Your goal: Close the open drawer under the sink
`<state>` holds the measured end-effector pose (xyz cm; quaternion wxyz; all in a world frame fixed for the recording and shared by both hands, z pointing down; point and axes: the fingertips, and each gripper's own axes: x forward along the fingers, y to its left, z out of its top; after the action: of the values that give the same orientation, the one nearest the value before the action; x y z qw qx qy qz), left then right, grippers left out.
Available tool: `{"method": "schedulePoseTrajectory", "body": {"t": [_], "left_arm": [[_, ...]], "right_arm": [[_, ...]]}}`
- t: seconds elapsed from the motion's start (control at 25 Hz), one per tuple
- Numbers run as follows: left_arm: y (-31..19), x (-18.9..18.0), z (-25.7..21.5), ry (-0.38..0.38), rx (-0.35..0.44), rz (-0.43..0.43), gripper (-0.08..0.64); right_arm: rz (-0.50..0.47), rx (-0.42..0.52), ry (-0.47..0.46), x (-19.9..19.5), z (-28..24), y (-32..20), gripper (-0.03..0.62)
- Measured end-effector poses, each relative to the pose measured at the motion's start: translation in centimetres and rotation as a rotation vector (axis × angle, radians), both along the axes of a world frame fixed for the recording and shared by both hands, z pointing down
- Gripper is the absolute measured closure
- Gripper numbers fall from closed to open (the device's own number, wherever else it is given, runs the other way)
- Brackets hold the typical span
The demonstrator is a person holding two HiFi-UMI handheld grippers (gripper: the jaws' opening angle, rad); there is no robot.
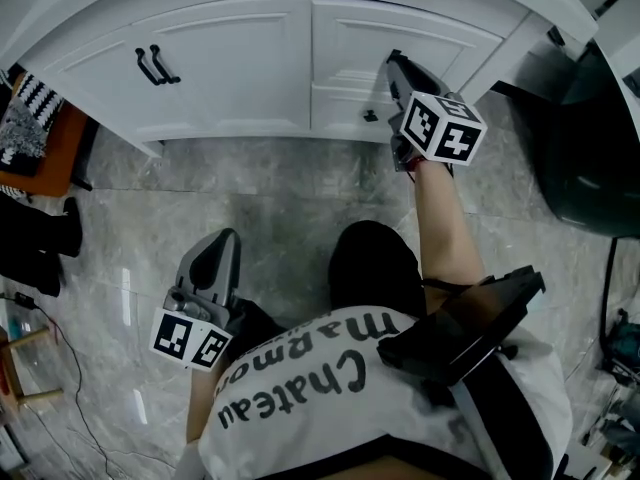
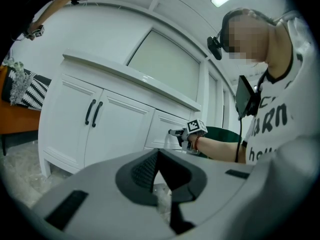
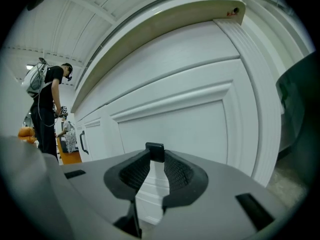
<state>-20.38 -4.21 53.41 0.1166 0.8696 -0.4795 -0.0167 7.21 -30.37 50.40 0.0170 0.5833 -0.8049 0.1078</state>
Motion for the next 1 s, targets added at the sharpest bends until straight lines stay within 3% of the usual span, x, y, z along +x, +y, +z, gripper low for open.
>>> {"method": "schedulePoseTrajectory", "body": {"t": [0.32,0.68,1.0], "left_arm": [[0.4,0.1,0.4,0.005,-0.001,-0.004,0.552],[-0.7,-0.1,1.0,0.035,0.01,0.026,0.552],[-1.8,2.3,-3.5,0.059,-0.057,0.11,0.552]], "right_arm": [[-0.019,0.012,-0.072,0.0,0.0,0.2,0.497],[-0.008,0.038,0.003,-0.1,-0.2,0.3,0.495],[-0.039,-0.097,0.073,-0.4,-0.1,-0.1,0.494]]}}
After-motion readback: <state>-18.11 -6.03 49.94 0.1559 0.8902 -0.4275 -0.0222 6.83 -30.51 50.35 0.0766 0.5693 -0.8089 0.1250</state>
